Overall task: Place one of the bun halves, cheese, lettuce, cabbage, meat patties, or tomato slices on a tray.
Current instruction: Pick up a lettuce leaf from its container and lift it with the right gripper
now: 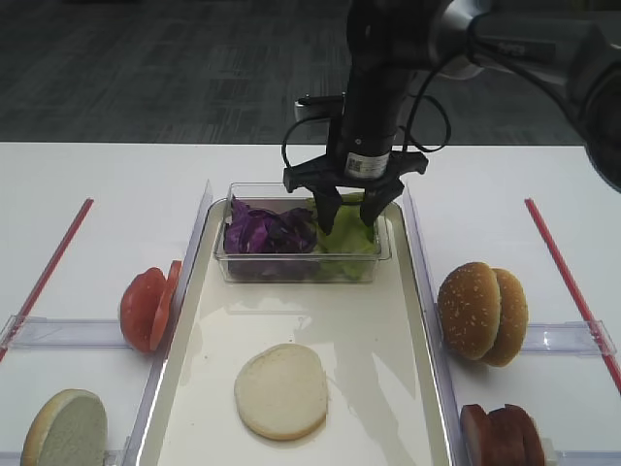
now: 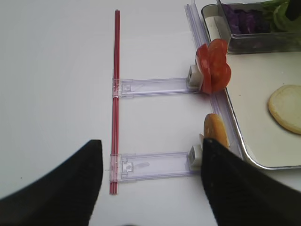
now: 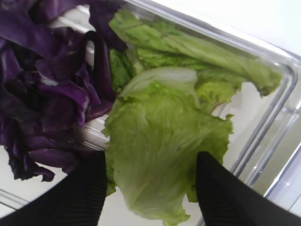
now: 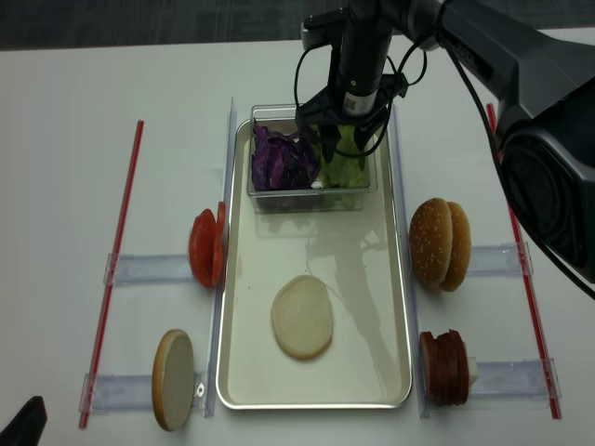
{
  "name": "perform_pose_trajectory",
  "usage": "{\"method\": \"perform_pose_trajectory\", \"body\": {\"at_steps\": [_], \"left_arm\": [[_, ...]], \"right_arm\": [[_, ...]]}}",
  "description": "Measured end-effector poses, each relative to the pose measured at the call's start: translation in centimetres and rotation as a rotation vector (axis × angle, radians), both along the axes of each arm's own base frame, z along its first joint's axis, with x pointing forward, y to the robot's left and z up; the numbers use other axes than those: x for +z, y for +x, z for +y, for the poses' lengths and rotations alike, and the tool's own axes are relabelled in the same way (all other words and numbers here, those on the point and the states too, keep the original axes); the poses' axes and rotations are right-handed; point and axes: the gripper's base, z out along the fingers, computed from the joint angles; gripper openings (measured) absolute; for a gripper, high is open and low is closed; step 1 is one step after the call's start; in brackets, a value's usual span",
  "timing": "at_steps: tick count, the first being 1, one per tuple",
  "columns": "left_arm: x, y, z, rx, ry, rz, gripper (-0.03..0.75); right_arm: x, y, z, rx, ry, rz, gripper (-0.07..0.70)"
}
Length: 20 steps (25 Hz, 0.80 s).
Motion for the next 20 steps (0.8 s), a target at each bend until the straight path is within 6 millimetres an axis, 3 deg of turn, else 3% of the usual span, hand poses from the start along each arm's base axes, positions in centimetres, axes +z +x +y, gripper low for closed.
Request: {"method": "perform_pose_trajectory", "body": {"at_steps": [11,17,20], "left_arm": [[0.00,0.00,0.00,0.000,0.000,0.000,0.433],[0.00,0.00,0.00,0.000,0.000,0.000,0.433],[0.00,0.00,0.00,0.000,0.000,0.000,0.433]], "right_arm": [[-1.03,0.16,0.08,-0.029,-0.007,0.022,0.390],[-1.03,0.16,0.08,-0.041,-0.006,0.024,0.210],[-1.03,0.17,0.06,-0.042,-0.008,0.023,0.162]]}}
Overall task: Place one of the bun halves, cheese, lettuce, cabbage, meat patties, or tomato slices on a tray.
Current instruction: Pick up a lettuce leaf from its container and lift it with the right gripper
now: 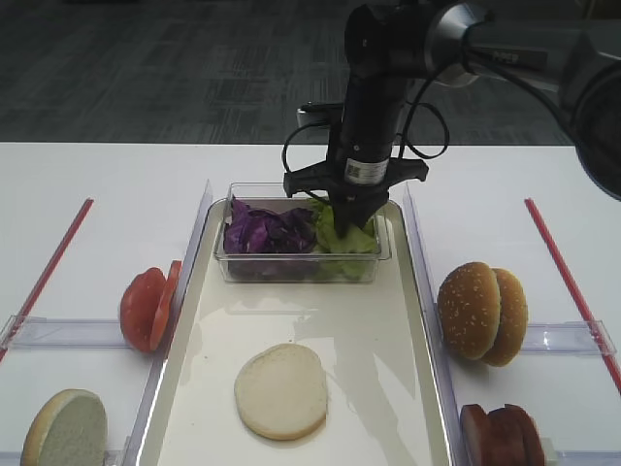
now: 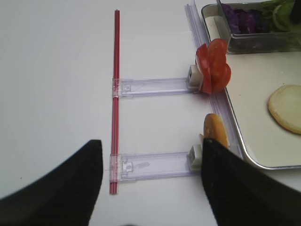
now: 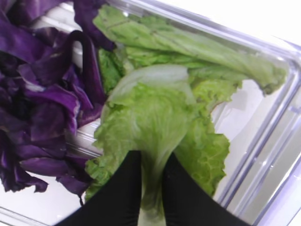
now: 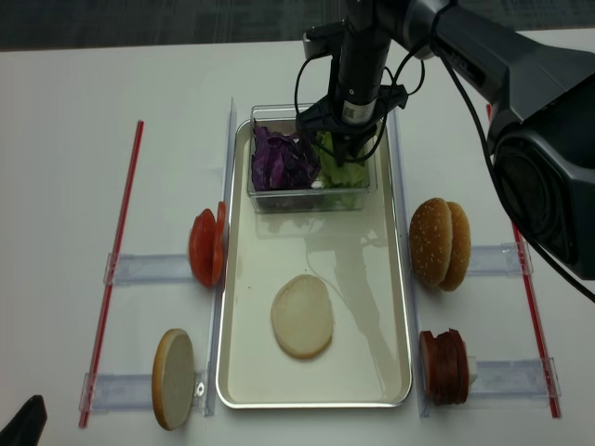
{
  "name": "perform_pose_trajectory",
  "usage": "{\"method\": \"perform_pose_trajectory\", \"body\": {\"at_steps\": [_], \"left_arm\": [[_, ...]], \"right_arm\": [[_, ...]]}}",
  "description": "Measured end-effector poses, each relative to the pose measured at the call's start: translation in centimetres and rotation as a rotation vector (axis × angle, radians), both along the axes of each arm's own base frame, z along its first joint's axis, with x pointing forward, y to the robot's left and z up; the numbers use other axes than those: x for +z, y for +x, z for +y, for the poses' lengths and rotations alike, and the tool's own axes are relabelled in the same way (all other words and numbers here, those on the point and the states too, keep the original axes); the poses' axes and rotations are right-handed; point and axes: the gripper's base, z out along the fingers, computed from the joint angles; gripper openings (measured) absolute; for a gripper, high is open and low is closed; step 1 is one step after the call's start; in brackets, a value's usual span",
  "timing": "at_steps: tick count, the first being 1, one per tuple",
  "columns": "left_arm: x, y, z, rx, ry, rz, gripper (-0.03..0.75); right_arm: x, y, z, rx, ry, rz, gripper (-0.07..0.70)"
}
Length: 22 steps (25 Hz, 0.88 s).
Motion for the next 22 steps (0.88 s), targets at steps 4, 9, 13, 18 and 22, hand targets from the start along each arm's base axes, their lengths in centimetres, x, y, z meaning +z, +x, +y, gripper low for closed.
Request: {"method": "perform_pose_trajectory", "body": {"at_steps": [4,9,13,18,22], "left_arm": [[0.0,0.0,0.0,0.000,0.000,0.000,0.433],[0.0,0.0,0.0,0.000,0.000,0.000,0.433],[0.0,0.0,0.0,0.000,0.000,0.000,0.433],[0.0,0.0,0.0,0.000,0.000,0.000,0.433],[0.0,0.0,0.0,0.000,0.000,0.000,0.433]], "right_arm": [[0.0,0.0,0.0,-0.005,-0.004,-0.003,0.143],[0.0,0.1,-0.1,0.000,-0.009,-0.006,0.118],[0.1,0.1,-0.1,-0.002,-0.013,-0.009,0.109],[1.2,0.0,-0.2,-0.001,-0.008,-0.036,0.080],[2.0,-0.1,-0.3,-0.001,-0.001,-0.050,0.060]]}}
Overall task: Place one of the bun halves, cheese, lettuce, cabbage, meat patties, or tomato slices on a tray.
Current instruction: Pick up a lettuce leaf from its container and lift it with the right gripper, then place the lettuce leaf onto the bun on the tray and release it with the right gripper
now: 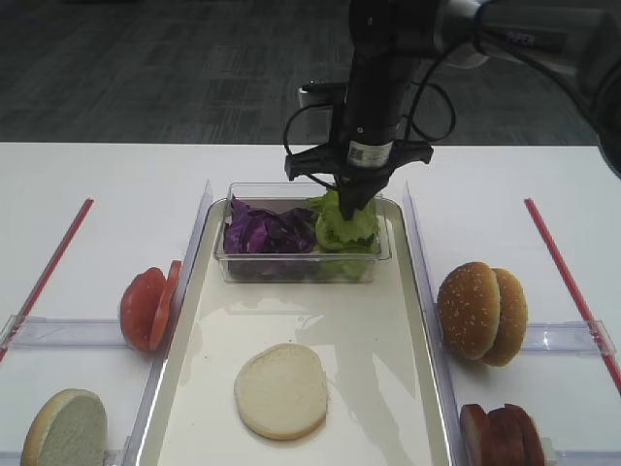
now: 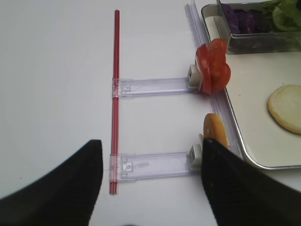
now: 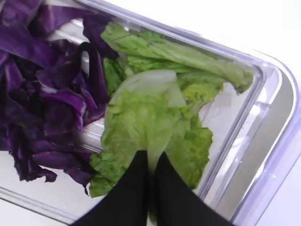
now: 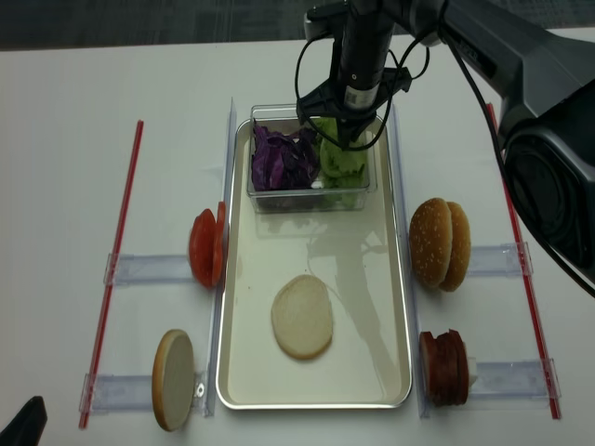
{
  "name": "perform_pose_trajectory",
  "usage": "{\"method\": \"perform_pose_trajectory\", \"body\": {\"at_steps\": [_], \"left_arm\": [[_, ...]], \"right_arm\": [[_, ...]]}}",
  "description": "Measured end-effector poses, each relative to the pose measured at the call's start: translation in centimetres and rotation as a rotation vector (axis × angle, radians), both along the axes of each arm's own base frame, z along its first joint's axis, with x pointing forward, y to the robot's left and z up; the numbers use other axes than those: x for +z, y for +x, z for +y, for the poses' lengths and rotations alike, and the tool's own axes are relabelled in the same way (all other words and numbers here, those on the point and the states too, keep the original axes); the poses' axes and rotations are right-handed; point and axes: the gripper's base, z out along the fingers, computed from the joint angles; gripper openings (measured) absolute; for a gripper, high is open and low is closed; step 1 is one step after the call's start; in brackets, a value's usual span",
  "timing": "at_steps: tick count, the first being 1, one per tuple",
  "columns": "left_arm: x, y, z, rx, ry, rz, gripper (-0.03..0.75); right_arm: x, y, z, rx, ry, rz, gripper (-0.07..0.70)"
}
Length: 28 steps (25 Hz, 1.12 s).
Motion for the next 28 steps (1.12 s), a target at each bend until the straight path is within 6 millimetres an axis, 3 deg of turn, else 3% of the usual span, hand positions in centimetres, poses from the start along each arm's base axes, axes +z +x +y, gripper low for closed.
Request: {"method": "perform_pose_trajectory", "body": {"at_steps": [12,14,28], "left_arm": [[0.0,0.0,0.0,0.000,0.000,0.000,0.428],[0.0,0.0,0.0,0.000,0.000,0.000,0.427],[0.0,0.0,0.0,0.000,0.000,0.000,0.424]], "right_arm": [[3.5,-1.0,0.5,0.002,0.078,-0.039,0.057],[4.4,-1.7,1.2,0.021,0.086,-0.052,0.057],[5.5,-9.2,4.6,0.185,0.048,0.006,0.057]]}}
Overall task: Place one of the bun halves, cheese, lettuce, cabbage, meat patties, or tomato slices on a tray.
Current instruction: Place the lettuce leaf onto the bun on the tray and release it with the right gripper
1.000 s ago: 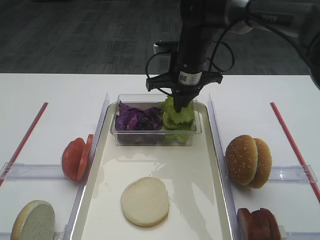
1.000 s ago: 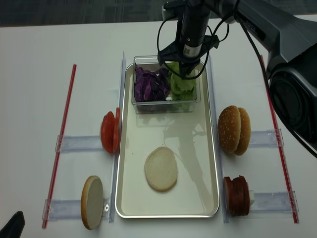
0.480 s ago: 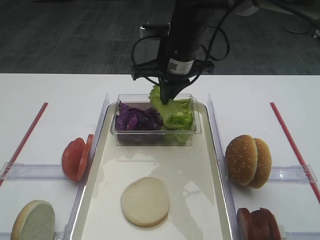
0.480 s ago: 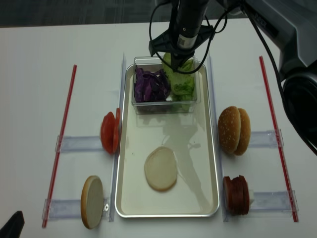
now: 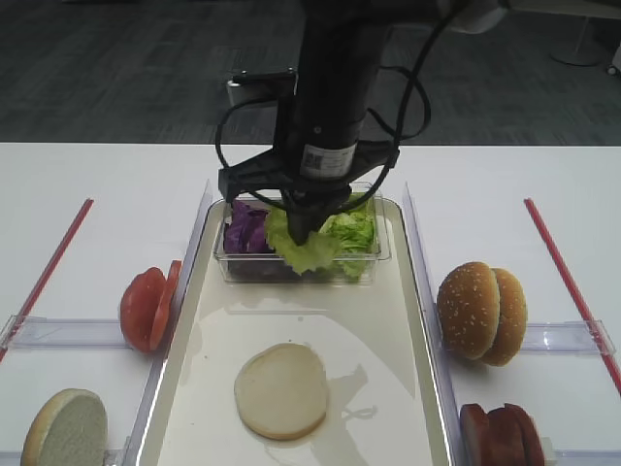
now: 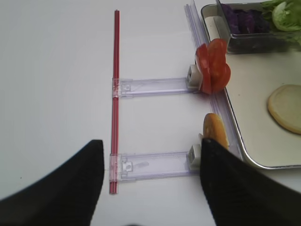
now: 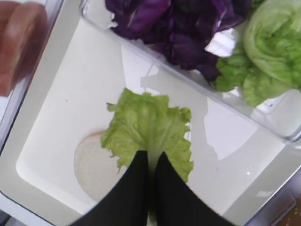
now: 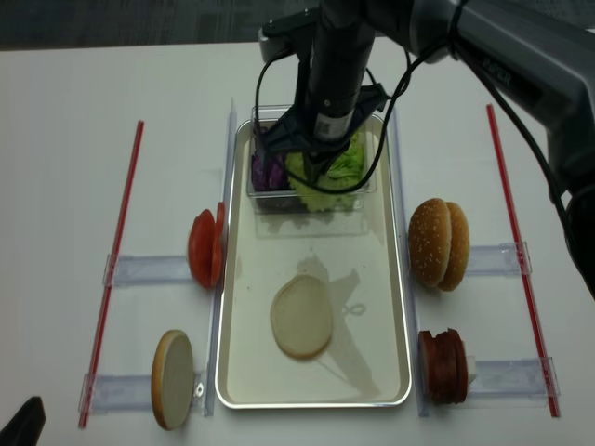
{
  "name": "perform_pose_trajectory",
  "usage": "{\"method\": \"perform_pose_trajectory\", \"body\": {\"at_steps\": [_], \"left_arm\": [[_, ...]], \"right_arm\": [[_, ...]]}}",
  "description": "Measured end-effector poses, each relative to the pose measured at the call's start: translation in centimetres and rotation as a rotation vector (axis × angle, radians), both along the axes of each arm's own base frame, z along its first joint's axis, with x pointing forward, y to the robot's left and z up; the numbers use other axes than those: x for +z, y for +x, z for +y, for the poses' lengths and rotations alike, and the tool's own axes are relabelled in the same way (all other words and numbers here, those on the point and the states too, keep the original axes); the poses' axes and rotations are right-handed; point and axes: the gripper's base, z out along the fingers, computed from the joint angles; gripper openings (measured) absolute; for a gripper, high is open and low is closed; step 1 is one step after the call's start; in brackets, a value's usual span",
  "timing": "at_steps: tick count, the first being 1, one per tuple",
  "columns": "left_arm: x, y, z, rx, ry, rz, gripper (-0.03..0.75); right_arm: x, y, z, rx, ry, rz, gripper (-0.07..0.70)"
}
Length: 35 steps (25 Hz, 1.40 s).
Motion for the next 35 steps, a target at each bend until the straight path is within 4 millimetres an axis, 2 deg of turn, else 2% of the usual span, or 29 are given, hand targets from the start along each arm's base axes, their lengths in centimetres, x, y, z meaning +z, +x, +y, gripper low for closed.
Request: {"method": "perform_pose_trajectory", "body": {"at_steps": [4,8,14,21,28,35], "left_arm": [[0.0,0.0,0.0,0.000,0.000,0.000,0.424],[0.0,0.0,0.0,0.000,0.000,0.000,0.424],[0.0,0.0,0.0,0.000,0.000,0.000,0.424],[0.0,0.0,0.0,0.000,0.000,0.000,0.424],[0.0,0.0,0.0,0.000,0.000,0.000,0.424],[0.0,0.0,0.0,0.000,0.000,0.000,0.424]], "right_arm": [[-0.4,-2.5,0.8,0.060,-0.025,0.027,0.057],[-1.8,-4.6,1.1,0.092,-0.038,0.057,0.057],[-3.4,-6.4,1.0,0.101,0.019,0.088,0.057],[-5.1,-9.1,2.7,0.171,0.023,0.068,0.057],[-5.7,-9.2,2.7,0.192,0.004,0.028,0.057],[-7.3,-8.9,2.8,0.190,-0.035,0.042,0.057]]}}
